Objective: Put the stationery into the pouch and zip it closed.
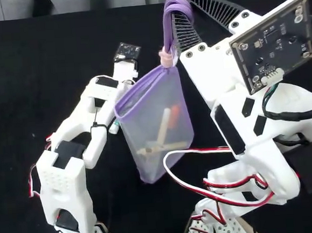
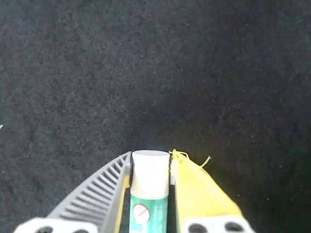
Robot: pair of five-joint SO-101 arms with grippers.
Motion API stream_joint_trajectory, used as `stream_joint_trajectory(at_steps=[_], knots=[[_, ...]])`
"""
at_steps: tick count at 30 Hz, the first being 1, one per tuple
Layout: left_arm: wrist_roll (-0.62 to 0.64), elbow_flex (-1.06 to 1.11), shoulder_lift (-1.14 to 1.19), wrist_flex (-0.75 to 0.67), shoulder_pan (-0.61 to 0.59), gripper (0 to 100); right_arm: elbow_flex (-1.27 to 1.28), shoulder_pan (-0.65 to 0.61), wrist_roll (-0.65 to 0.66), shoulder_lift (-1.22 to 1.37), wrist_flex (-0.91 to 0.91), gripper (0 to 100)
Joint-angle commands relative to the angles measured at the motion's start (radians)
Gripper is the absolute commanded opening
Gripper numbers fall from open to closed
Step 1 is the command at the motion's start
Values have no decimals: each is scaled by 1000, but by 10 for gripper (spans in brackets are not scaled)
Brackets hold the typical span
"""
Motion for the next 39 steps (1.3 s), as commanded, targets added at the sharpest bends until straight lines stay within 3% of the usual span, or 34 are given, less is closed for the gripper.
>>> stream_joint_trajectory(at_steps=[1, 9, 17, 23, 29, 39], knots=[[9, -8, -138, 17, 10, 28, -1, 15, 9, -27, 20, 11], [178, 48, -644, -35, 16, 28, 7, 46, 14, -59, 20, 11], [178, 452, -1086, -466, -27, 28, 35, 68, 8, -90, 20, 11], [404, 743, -1461, -694, -28, 28, 70, 68, 9, -91, 12, 11], [583, 903, -1791, -703, -27, 28, 79, 3, 15, -93, 18, 11], [611, 1090, -2133, -704, -25, 28, 125, -25, 17, -96, 14, 11]])
